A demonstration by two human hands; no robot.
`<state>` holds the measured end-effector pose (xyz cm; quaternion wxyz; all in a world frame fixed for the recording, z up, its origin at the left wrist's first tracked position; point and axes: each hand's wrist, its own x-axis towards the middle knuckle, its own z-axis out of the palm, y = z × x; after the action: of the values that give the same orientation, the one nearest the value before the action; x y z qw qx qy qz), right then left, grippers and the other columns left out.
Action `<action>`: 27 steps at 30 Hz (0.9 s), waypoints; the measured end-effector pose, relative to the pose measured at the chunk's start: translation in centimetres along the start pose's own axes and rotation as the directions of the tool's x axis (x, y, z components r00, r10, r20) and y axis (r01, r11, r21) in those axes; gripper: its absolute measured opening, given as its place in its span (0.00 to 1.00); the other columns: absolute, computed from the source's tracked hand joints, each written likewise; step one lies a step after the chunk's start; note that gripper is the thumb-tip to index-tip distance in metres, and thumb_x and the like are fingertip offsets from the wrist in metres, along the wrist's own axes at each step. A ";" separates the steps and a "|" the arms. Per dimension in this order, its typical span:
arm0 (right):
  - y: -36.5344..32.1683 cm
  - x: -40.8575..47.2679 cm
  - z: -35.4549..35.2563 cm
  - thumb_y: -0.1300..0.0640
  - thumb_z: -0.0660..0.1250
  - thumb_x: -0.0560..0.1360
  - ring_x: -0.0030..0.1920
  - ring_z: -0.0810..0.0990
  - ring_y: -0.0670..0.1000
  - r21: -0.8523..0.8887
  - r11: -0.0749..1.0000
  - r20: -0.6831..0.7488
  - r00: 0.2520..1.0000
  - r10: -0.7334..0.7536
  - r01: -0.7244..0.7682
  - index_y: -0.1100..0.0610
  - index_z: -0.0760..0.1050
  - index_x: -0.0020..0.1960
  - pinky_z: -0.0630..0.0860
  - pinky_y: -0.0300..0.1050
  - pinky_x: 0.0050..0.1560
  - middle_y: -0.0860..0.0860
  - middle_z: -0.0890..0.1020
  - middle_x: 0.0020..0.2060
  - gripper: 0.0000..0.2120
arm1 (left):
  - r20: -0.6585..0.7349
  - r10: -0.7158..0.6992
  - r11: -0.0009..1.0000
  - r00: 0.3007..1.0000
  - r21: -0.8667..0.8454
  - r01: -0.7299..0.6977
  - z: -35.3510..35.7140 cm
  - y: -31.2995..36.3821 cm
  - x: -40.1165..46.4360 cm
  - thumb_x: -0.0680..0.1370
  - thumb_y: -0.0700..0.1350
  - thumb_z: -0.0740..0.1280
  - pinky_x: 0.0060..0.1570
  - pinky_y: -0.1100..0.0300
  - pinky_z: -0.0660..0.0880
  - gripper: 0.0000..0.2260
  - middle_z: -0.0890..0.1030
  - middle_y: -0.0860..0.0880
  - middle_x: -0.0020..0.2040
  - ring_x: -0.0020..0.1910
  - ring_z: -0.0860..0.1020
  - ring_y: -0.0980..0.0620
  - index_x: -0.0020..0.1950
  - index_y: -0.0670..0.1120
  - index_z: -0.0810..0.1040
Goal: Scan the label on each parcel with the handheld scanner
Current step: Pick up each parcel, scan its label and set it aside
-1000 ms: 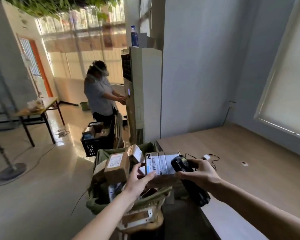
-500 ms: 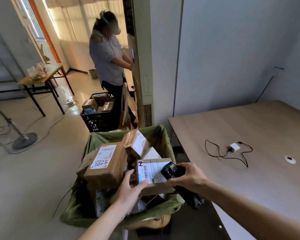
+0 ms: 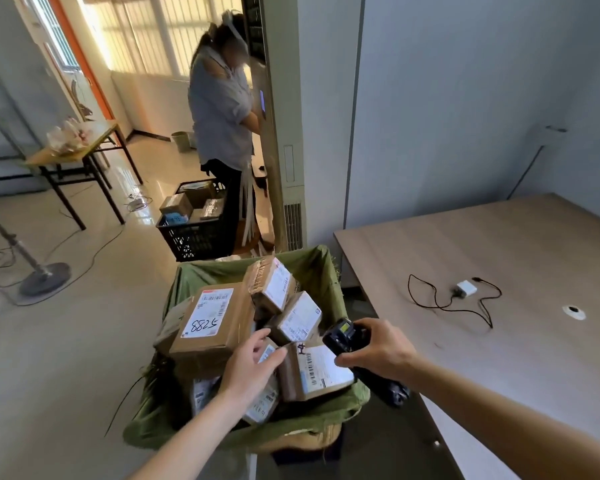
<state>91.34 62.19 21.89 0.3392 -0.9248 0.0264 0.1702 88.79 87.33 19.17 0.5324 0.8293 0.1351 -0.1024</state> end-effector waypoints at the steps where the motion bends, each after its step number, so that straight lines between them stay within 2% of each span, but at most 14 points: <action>1: 0.0 -1.0 -0.3 0.41 0.82 0.63 0.42 0.82 0.41 -0.008 1.000 -0.031 1.000 -0.006 0.006 0.46 0.80 0.59 0.75 0.33 0.36 0.43 0.84 0.43 0.28 | 0.017 0.023 1.000 1.000 0.002 -0.023 -0.2 0.3 -0.6 0.78 0.53 0.71 0.53 0.59 0.71 0.23 0.75 0.50 0.68 0.63 0.75 0.52 0.73 0.54 0.71; 3: -0.1 -3.6 -1.1 0.39 0.82 0.61 0.43 0.81 0.40 -0.020 1.000 -0.099 0.995 -0.013 0.011 0.46 0.80 0.61 0.74 0.33 0.37 0.42 0.83 0.44 0.31 | 0.039 0.068 0.998 0.997 0.014 -0.068 -0.5 1.0 -1.9 0.78 0.55 0.70 0.56 0.58 0.70 0.23 0.75 0.49 0.69 0.67 0.73 0.52 0.72 0.56 0.72; 7: 0.0 -10.1 -3.0 0.38 0.82 0.57 0.45 0.83 0.41 0.018 1.000 -0.204 0.979 0.013 -0.010 0.44 0.82 0.60 0.81 0.39 0.45 0.42 0.86 0.45 0.33 | 0.075 0.157 0.987 0.985 0.020 -0.159 -1.1 2.5 -5.1 0.78 0.57 0.70 0.57 0.57 0.68 0.23 0.73 0.49 0.71 0.66 0.71 0.53 0.72 0.57 0.71; 10: -0.1 -15.9 -5.0 0.39 0.82 0.58 0.43 0.83 0.40 0.030 1.000 -0.265 0.964 0.015 -0.007 0.42 0.81 0.63 0.81 0.36 0.43 0.42 0.85 0.45 0.34 | 0.116 0.246 0.966 0.962 0.056 -0.253 -0.8 4.6 -8.0 0.76 0.58 0.71 0.60 0.55 0.71 0.25 0.70 0.50 0.73 0.66 0.72 0.52 0.72 0.57 0.71; 12: -0.1 -19.9 -6.5 0.41 0.83 0.60 0.45 0.84 0.42 0.035 0.999 -0.314 0.949 0.036 -0.026 0.44 0.79 0.68 0.78 0.33 0.42 0.45 0.86 0.49 0.38 | 0.135 0.311 0.944 0.941 0.074 -0.322 0.0 6.5 -10.0 0.75 0.60 0.71 0.63 0.53 0.71 0.27 0.69 0.50 0.74 0.69 0.70 0.50 0.72 0.58 0.70; 15: 0.7 -26.1 -9.3 0.40 0.83 0.62 0.51 0.85 0.48 0.044 0.997 -0.391 0.917 0.076 -0.064 0.46 0.77 0.72 0.81 0.39 0.50 0.49 0.85 0.56 0.40 | 0.180 0.397 0.904 0.900 0.091 -0.417 2.5 10.0 -13.4 0.75 0.61 0.70 0.62 0.55 0.69 0.28 0.69 0.50 0.75 0.72 0.69 0.49 0.74 0.59 0.69; 18: 2.6 -33.0 -12.5 0.40 0.83 0.62 0.49 0.84 0.46 0.046 0.993 -0.477 0.870 0.120 -0.112 0.42 0.79 0.69 0.78 0.37 0.48 0.45 0.85 0.53 0.37 | 0.277 0.471 0.853 0.838 0.100 -0.512 6.0 13.6 -17.6 0.74 0.63 0.70 0.69 0.49 0.69 0.30 0.67 0.51 0.76 0.73 0.67 0.48 0.74 0.58 0.69; 22: 6.7 -42.9 -16.2 0.39 0.82 0.59 0.46 0.83 0.42 0.105 0.973 -0.603 0.765 0.226 -0.205 0.37 0.82 0.62 0.74 0.33 0.41 0.39 0.85 0.46 0.31 | 0.417 0.545 0.778 0.727 0.070 -0.624 12.5 18.6 -24.4 0.74 0.65 0.70 0.70 0.49 0.69 0.31 0.70 0.51 0.72 0.73 0.69 0.48 0.74 0.58 0.69; 25: 11.1 -51.0 -17.5 0.38 0.81 0.58 0.47 0.84 0.43 0.178 0.941 -0.669 0.666 0.329 -0.287 0.35 0.81 0.62 0.77 0.36 0.45 0.39 0.86 0.46 0.32 | 0.513 0.591 0.713 0.623 0.030 -0.701 18.3 21.4 -30.6 0.75 0.61 0.71 0.73 0.48 0.66 0.29 0.70 0.50 0.73 0.74 0.68 0.48 0.74 0.55 0.70; 27: 14.0 -56.9 -18.0 0.37 0.80 0.57 0.47 0.84 0.44 0.220 0.914 -0.697 0.601 0.392 -0.341 0.35 0.81 0.61 0.80 0.40 0.49 0.40 0.86 0.47 0.32 | 0.592 0.605 0.661 0.532 -0.001 -0.750 22.1 22.8 -35.6 0.76 0.60 0.71 0.73 0.52 0.65 0.30 0.70 0.50 0.74 0.74 0.67 0.49 0.75 0.54 0.70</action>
<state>40.89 36.17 45.00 0.2877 -0.8781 0.3532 -0.1464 62.29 54.05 40.71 0.4334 0.8100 -0.3718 -0.1334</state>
